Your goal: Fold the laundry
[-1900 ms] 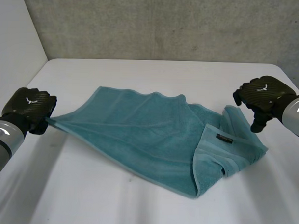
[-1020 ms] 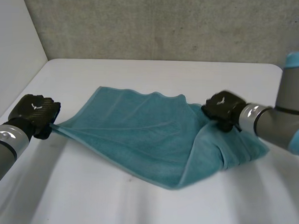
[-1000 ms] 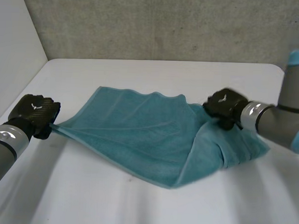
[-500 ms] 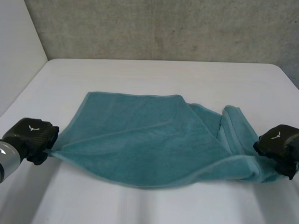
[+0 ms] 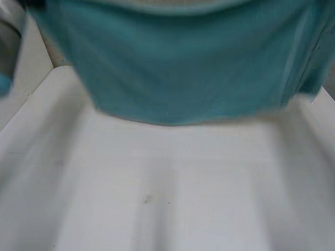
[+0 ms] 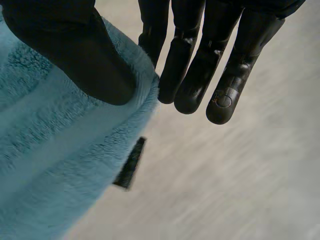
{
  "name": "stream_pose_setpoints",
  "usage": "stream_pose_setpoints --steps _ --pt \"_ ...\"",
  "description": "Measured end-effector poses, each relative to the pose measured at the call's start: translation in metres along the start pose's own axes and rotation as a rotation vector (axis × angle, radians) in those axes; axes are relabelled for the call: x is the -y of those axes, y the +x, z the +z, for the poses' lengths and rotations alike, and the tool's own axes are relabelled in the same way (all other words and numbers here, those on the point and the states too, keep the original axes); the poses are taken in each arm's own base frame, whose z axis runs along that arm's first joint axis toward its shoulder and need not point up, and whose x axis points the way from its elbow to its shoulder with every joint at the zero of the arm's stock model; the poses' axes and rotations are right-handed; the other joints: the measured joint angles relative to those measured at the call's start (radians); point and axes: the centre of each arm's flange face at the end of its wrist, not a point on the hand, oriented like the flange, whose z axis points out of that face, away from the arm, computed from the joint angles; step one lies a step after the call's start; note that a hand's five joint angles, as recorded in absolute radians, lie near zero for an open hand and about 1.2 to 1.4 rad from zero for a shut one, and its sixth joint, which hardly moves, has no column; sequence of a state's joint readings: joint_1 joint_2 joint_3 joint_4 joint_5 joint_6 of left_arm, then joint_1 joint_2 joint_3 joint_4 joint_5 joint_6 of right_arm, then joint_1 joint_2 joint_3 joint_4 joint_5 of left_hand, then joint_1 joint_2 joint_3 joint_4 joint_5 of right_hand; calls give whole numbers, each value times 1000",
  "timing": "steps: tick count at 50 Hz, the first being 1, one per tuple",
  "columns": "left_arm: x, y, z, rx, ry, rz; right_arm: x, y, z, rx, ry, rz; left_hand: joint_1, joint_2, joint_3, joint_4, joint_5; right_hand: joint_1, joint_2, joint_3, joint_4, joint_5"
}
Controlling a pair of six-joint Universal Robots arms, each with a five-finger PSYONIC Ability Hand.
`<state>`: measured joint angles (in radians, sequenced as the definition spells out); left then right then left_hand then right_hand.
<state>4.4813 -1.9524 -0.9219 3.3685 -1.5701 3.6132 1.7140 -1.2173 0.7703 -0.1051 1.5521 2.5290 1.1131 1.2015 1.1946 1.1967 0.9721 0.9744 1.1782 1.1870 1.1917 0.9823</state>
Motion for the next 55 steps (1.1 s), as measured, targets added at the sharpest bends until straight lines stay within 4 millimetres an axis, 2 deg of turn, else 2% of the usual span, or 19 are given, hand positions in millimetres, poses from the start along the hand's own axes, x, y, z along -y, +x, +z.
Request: stream_pose_setpoints --steps 4,7,10,11,12,14,19,20,23,26,30,31,34,37,41,46,52,55 --pt "30 -19 7 72 134 -67 21 14 -8 -53 93 40 0 0 0 0 0 0 0 0 0 7" --pt "27 -21 2 76 152 -100 18 11 -26 -42 99 58 0 0 0 0 0 0 0 0 0 10" --pt "3 -11 -10 45 89 -108 -8 -10 -50 40 21 65 0 0 0 0 0 0 0 0 0 11" --pt "3 -11 -10 45 89 -108 -8 -10 -50 40 21 65 0 0 0 0 0 0 0 0 0 11" --pt "-14 -3 -20 20 39 -108 -25 -24 -66 102 -37 69 0 0 0 0 0 0 0 0 0 11" --pt "-29 5 -29 -5 -6 -108 -38 -35 -79 150 -81 72 0 0 0 0 0 0 0 0 0 11" --pt "-88 38 -78 -137 -180 -110 -83 -78 -135 359 -243 95 0 0 0 0 0 0 0 2 2 11" --pt "-88 38 -78 -137 -180 -110 -83 -78 -135 359 -243 95 0 0 0 0 0 0 0 2 2 11" --pt "-121 57 -112 -224 -278 -117 -111 -105 -167 493 -343 118 0 0 0 0 0 0 0 3 2 12" --pt "-139 67 -136 -273 -342 -120 -133 -124 -188 584 -423 122 0 0 0 0 0 0 0 3 2 12" --pt "-155 73 -161 -313 -426 -111 -150 -136 -207 668 -500 85 0 0 0 0 0 0 0 3 2 12" --pt "-155 73 -161 -313 -426 -111 -150 -136 -207 668 -500 85 0 0 0 0 0 0 0 3 2 12" --pt "-162 70 -178 -332 -502 -87 -153 -135 -215 713 -543 38 0 0 0 0 0 0 0 3 2 12" --pt "-160 60 -190 -342 -567 -53 -150 -126 -219 743 -580 0 0 0 0 0 0 0 0 3 2 12" --pt "-147 39 -206 -358 -666 7 -140 -104 -226 791 -673 -40 0 0 0 0 0 0 0 3 2 12" --pt "-120 11 -230 -405 -814 82 -121 -64 -244 901 -841 -108 0 1 0 0 0 0 0 3 2 13" --pt "-105 -1 -238 -442 -850 123 -116 -46 -247 941 -876 -160 0 1 0 0 0 0 0 3 2 13" --pt "-100 -5 -235 -454 -823 151 -120 -39 -237 898 -826 -206 0 1 0 0 0 0 0 3 2 13"
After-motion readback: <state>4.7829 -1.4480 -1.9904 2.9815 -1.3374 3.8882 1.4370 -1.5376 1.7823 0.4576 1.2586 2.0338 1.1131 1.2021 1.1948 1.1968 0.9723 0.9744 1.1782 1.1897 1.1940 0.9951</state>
